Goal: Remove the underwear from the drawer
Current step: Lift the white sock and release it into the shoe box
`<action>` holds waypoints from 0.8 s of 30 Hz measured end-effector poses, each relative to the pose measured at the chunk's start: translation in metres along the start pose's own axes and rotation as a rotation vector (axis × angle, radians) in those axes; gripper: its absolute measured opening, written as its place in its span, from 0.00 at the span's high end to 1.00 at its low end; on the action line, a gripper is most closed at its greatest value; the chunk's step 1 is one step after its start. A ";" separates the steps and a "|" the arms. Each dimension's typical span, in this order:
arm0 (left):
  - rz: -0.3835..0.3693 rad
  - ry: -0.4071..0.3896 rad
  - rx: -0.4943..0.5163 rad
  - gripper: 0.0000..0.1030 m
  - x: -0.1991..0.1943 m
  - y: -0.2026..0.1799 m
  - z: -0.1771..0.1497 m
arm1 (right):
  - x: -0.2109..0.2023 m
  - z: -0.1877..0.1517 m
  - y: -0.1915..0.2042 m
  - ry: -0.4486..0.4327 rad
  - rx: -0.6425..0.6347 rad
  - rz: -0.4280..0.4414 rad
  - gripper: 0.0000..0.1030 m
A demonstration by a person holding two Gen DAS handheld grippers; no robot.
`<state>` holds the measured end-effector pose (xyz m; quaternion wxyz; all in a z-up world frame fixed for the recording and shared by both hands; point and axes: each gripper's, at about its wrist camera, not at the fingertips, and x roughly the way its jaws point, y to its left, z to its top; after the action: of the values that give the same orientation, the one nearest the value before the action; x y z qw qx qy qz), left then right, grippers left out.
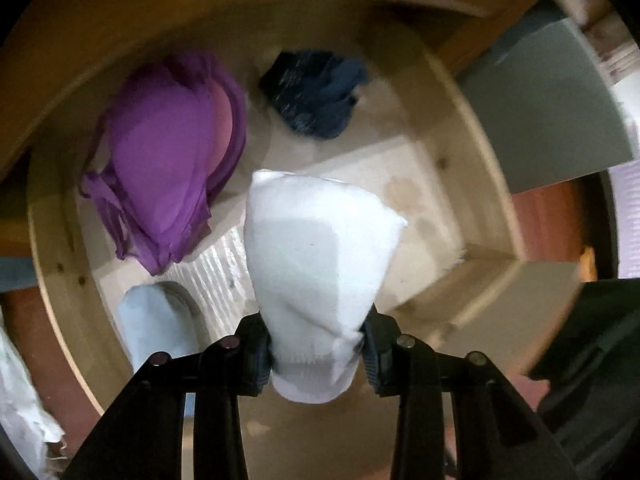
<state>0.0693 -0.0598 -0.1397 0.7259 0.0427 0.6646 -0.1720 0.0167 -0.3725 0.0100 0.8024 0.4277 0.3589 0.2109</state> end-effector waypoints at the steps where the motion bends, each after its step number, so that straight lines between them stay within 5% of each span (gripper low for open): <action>1: -0.014 -0.018 -0.004 0.67 -0.008 -0.001 -0.005 | 0.000 0.000 0.001 -0.005 -0.003 -0.007 0.50; 16: -0.139 -0.208 0.023 0.67 -0.117 -0.025 -0.050 | 0.005 -0.002 0.007 -0.003 -0.046 -0.050 0.50; 24: -0.162 -0.314 0.053 0.67 -0.198 -0.030 -0.044 | 0.004 -0.004 0.007 -0.004 -0.053 -0.056 0.50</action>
<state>0.0071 -0.0371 0.0547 0.8031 -0.0194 0.5395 -0.2520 0.0164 -0.3639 0.0131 0.8196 0.3967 0.3635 0.1970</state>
